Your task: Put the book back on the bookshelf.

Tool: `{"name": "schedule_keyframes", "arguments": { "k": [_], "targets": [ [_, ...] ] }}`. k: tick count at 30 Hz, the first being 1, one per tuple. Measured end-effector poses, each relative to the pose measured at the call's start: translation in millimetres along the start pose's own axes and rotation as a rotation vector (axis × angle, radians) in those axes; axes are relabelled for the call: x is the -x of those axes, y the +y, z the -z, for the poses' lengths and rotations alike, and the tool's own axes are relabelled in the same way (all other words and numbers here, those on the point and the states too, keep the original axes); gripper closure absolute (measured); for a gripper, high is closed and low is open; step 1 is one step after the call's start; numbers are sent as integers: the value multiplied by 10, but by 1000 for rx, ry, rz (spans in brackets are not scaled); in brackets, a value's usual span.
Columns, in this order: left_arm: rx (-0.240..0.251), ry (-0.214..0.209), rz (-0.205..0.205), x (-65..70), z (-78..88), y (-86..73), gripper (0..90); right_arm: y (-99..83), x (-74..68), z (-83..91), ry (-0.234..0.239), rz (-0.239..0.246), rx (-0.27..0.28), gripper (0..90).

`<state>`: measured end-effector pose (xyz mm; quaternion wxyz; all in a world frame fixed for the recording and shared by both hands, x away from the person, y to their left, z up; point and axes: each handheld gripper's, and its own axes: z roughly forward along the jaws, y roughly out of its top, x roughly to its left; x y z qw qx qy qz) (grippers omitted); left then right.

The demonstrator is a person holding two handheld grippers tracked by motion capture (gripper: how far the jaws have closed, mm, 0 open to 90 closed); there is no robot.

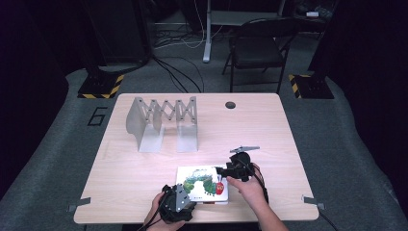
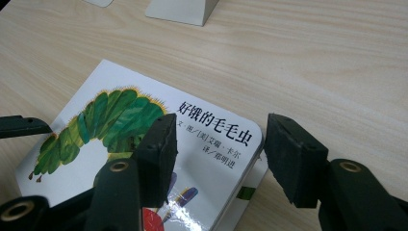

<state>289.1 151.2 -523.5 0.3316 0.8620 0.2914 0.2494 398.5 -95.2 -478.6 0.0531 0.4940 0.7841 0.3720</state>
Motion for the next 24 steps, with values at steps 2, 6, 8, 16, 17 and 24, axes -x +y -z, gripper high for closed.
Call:
{"name": "schedule_keyframes", "arguments": {
  "k": [2, 6, 8, 16, 17, 24],
  "targets": [
    [10, 7, -2, -4, -6, -8, 193, -3, 10, -5, 0, 4, -6, 454],
    [10, -7, 0, -22, -7, -12, 194, -9, 29, -34, 6, -17, -1, 452],
    [25, -3, -1, -36, -21, -21, 194, -9, 42, -40, 6, -5, -12, 449],
    [30, -18, -6, -67, -29, -27, 195, -6, 48, -77, 21, -10, -33, 429],
    [36, -8, -5, -63, -35, -30, 195, -3, 50, -76, 23, -8, -35, 427],
    [46, -23, -16, -95, -39, -42, 195, 8, 60, -58, 32, -27, -66, 403]
  ]
}}
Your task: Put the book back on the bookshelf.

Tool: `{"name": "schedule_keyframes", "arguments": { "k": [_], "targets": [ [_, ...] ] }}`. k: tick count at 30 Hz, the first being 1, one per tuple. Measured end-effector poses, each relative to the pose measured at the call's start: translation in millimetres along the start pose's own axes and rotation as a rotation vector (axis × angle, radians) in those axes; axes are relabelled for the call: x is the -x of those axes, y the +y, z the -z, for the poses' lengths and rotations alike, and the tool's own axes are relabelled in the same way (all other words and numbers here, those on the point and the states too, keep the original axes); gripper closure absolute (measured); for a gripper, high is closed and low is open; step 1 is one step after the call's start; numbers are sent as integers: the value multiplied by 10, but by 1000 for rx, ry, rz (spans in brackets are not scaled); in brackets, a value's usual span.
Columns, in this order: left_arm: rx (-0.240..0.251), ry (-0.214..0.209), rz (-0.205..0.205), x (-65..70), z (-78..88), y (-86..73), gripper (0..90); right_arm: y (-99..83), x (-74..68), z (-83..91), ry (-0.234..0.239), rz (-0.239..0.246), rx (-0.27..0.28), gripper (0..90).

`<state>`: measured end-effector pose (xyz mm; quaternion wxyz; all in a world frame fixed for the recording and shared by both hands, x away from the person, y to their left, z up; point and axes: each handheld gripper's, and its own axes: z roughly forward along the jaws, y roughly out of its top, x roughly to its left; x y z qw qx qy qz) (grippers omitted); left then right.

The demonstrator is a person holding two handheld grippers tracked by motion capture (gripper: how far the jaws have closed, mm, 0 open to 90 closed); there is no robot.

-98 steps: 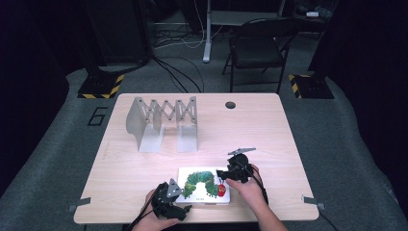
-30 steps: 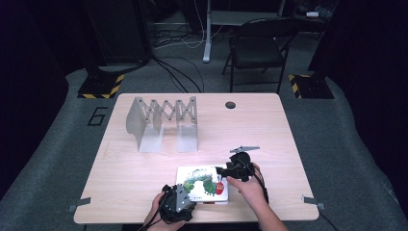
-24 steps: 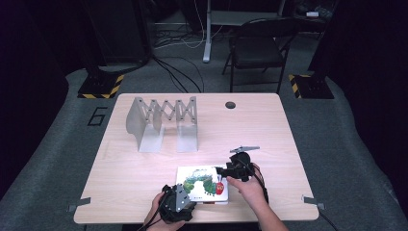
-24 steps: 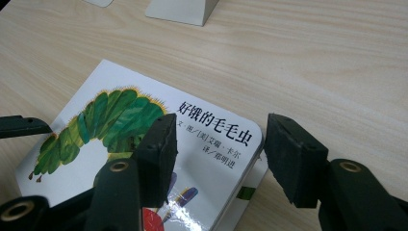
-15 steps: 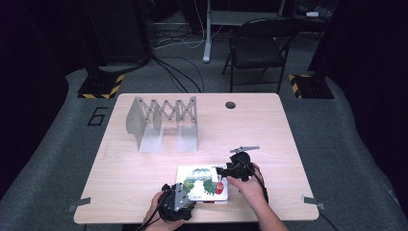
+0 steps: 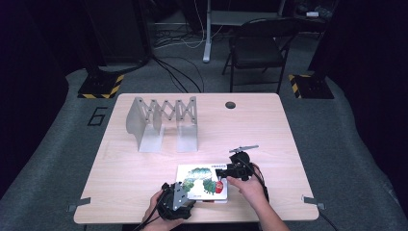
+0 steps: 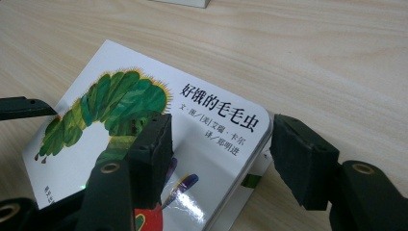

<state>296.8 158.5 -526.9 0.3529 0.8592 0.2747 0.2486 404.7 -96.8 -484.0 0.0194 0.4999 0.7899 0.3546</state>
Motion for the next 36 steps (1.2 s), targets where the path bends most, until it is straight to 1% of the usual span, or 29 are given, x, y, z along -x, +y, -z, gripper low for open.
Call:
{"name": "schedule_keyframes", "arguments": {
  "k": [1, 2, 3, 4, 5, 6, 8, 10, 14, 15, 17, 18, 20, 21, 22, 23, 24, 25, 26, 27, 30, 34, 36],
  "targets": [
    [0, -1, -1, -10, -1, -5, 195, 21, -3, 5, -4, -10, -17, 396],
    [0, -1, -1, -10, -1, -5, 195, 21, -3, 5, -4, -10, -17, 396],
    [5, 10, -1, -9, -5, -8, 195, 44, -2, 1, -5, -1, -27, 388],
    [0, 1, -5, -19, 1, -9, 195, 80, 9, -13, 7, 25, -32, 376],
    [7, -2, -11, -26, -3, -11, 195, 99, 4, -22, 12, 26, -42, 372],
    [7, -2, -11, -26, -3, -11, 195, 124, 9, -33, 5, 41, -50, 367],
    [8, -3, -6, -27, -4, -15, 195, 153, 19, -45, 2, 43, -55, 361],
    [9, 0, -7, -27, -6, -15, 195, 187, 48, -64, 17, 29, -63, 349],
    [11, -2, -2, -27, -9, -17, 195, 235, 98, -92, 25, 30, -73, 337],
    [12, -4, -1, -29, -11, -17, 195, 275, 115, -103, 34, 6, -89, 331],
    [12, -2, 0, -28, -11, -18, 195, 289, 133, -118, 37, 13, -80, 328],
    [16, 6, 1, -24, -14, -20, 196, 320, 154, -141, 38, -2, -91, 321],
    [18, 7, 1, -23, -16, -21, 196, 328, 162, -152, 41, -5, -95, 319],
    [18, 7, 1, -23, -16, -21, 195, 335, 188, -185, 55, -17, -109, 316],
    [17, 6, 1, -24, -13, -22, 196, 332, 188, -201, 55, -23, -110, 309],
    [18, 6, 1, -24, -14, -22, 195, 324, 195, -212, 67, -24, -113, 307],
    [18, 6, 1, -24, -14, -22, 196, 324, 195, -212, 67, -24, -113, 307],
    [19, 7, 1, -23, -14, -23, 195, 306, 192, -228, 81, -32, -106, 307],
    [19, 7, 1, -23, -14, -23, 195, 306, 192, -228, 81, -32, -106, 307],
    [18, 6, 2, -23, -14, -22, 195, 284, 195, -246, 99, -36, -102, 305],
    [17, -1, 2, -26, -14, -21, 196, 265, 201, -251, 118, -39, -107, 304],
    [18, 2, 4, -22, -18, -19, 195, 249, 210, -238, 125, -56, -113, 306],
    [16, 3, 1, -23, -18, -16, 196, 241, 223, -251, 127, -48, -110, 305]
  ]
}}
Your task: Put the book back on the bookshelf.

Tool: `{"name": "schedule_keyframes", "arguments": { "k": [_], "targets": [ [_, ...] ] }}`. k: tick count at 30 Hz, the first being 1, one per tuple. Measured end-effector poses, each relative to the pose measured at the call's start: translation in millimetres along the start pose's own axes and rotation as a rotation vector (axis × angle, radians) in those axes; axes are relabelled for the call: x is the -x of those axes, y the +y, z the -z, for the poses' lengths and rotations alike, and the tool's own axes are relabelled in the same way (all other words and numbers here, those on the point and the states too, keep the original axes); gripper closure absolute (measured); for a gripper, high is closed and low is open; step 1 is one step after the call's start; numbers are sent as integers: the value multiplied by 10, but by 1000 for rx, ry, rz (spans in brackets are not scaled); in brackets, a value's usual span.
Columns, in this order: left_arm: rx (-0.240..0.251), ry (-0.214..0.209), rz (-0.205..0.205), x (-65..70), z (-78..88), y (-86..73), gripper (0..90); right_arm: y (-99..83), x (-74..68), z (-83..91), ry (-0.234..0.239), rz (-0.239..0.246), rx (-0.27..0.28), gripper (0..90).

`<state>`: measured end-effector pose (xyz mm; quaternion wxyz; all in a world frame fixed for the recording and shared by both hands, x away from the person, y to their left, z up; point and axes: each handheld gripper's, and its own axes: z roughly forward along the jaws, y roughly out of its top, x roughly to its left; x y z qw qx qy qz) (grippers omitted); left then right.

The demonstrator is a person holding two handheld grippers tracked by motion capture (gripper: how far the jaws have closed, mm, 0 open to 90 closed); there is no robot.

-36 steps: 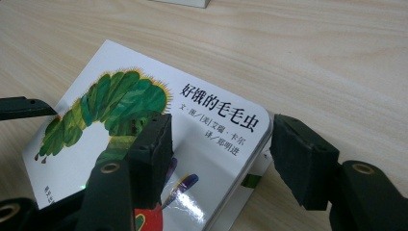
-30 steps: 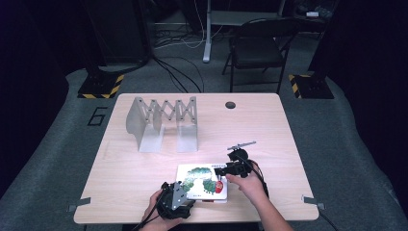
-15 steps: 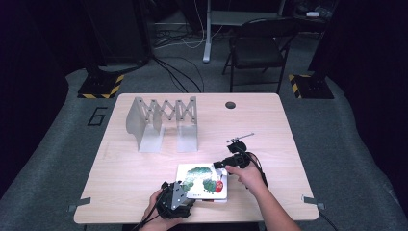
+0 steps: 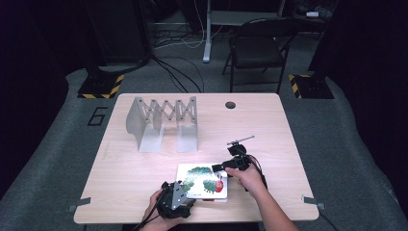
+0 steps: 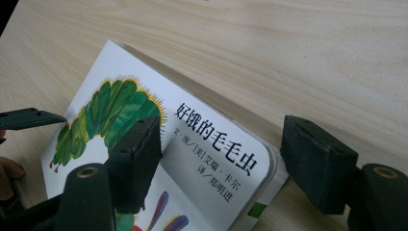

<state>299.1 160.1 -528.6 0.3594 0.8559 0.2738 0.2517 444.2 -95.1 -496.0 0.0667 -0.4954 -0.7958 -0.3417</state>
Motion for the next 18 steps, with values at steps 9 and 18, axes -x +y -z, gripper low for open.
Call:
{"name": "schedule_keyframes", "arguments": {
  "k": [9, 18],
  "targets": [
    [6, 0, 2, 3, -7, 2, 196, -6, -54, -69, 44, 4, -31, 298],
    [6, 1, 6, 7, -10, 4, 195, -6, -93, -63, 31, 30, -30, 268]
  ]
}}
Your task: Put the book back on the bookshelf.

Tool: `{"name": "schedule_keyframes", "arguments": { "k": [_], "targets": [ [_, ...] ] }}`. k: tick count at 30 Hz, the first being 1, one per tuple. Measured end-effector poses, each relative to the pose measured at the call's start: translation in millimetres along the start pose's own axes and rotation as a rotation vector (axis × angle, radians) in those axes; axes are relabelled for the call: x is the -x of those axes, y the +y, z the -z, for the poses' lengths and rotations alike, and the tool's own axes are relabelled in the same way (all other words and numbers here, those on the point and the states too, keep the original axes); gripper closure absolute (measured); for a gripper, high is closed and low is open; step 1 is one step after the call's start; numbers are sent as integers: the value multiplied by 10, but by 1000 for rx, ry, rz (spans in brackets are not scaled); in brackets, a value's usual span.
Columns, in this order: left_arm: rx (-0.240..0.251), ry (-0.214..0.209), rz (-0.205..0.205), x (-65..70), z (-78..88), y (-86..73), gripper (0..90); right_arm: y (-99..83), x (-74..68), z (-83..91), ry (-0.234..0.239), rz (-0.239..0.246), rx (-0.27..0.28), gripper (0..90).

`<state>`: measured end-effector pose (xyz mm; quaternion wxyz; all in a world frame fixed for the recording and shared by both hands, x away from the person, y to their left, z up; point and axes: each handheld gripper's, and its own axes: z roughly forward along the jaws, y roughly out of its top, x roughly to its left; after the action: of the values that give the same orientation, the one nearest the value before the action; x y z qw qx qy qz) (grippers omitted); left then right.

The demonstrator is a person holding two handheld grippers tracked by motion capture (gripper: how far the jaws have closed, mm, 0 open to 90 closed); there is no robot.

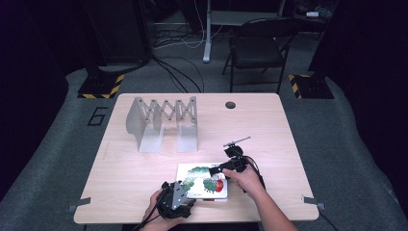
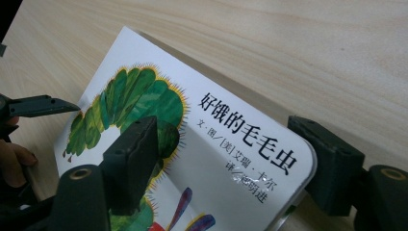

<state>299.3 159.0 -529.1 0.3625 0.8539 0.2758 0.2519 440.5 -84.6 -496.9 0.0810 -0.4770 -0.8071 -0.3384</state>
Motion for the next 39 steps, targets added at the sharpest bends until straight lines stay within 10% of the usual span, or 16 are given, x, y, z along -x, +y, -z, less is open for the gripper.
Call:
{"name": "schedule_keyframes", "arguments": {
  "k": [19, 39],
  "targets": [
    [-101, 20, 18, 23, 50, 76, 189, 4, 69, 23, 30, -17, -22, 371],
    [-155, -53, 110, -184, 237, 104, 263, -13, 91, 9, 30, -21, -15, 373]
  ]
}}
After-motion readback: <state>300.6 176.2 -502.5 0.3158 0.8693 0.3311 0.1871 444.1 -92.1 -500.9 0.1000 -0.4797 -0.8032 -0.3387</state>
